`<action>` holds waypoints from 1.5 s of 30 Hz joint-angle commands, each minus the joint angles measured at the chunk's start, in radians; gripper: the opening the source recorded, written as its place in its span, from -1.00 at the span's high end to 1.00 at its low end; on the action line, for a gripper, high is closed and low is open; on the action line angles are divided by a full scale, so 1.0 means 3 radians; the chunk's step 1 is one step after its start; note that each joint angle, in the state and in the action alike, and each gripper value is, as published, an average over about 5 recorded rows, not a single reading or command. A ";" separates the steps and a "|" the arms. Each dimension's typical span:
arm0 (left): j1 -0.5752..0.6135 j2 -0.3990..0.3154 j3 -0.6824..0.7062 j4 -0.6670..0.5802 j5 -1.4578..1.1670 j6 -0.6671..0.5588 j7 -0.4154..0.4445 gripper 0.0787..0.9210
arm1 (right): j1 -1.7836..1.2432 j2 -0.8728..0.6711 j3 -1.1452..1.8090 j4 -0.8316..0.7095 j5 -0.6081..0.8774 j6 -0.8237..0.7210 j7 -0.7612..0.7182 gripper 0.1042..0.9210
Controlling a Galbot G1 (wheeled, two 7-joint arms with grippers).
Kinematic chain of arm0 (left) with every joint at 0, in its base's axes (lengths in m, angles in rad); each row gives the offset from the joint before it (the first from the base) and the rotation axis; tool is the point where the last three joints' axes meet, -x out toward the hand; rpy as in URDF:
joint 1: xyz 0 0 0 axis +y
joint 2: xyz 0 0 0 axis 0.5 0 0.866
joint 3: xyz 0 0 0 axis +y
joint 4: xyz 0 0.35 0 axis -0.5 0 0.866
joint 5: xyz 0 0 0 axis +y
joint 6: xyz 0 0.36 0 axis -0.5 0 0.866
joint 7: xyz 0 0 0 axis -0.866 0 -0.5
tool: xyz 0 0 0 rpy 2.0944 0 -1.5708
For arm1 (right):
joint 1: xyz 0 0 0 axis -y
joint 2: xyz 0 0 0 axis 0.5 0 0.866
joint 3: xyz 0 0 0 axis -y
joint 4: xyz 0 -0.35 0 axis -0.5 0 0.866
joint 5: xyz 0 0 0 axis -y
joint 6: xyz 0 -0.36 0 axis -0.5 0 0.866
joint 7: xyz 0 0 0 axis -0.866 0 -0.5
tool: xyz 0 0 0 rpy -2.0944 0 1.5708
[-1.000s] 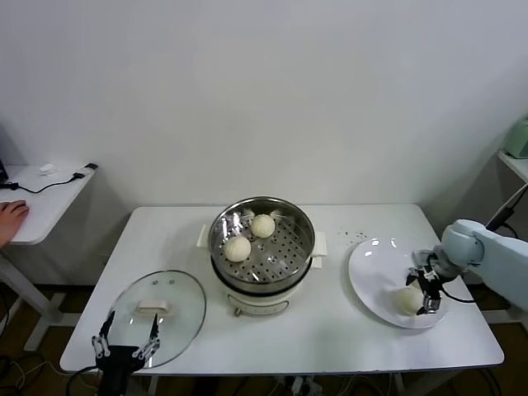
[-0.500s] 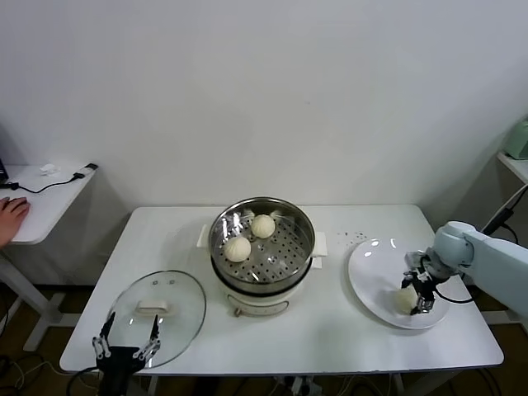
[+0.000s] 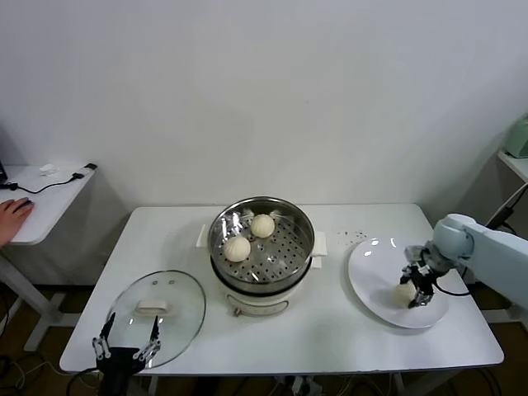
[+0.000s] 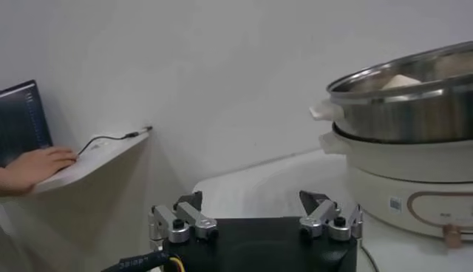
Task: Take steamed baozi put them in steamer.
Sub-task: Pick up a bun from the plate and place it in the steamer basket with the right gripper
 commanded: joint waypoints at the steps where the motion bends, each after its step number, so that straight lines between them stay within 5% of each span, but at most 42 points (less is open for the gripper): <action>1: 0.0007 0.0008 0.0004 -0.0011 0.0000 -0.0002 0.0001 -0.77 | 0.1600 0.0412 -0.0987 0.0126 -0.0144 0.1106 -0.0131 -0.26; 7: 0.0004 -0.0002 0.0028 -0.0025 0.0028 0.0004 0.0001 -0.77 | 0.2271 0.0974 -0.1248 0.0395 -0.0381 0.1981 -0.0058 -0.26; 13: 0.0004 0.0011 0.0053 -0.0029 0.0047 0.0027 0.0002 -0.77 | 0.2328 0.1483 -0.1087 0.0531 -0.0604 0.2341 0.0089 -0.26; 27: -0.0018 0.0057 0.0035 -0.0020 0.0013 0.0036 0.0003 -0.77 | 0.1723 0.2406 -0.0908 0.0433 -0.0661 0.2417 0.0117 -0.27; 45: -0.0056 0.0081 0.0000 0.0074 -0.0073 0.0034 0.0004 -0.77 | 0.1216 0.2705 -0.1108 0.0160 -0.0503 0.2380 0.0112 -0.28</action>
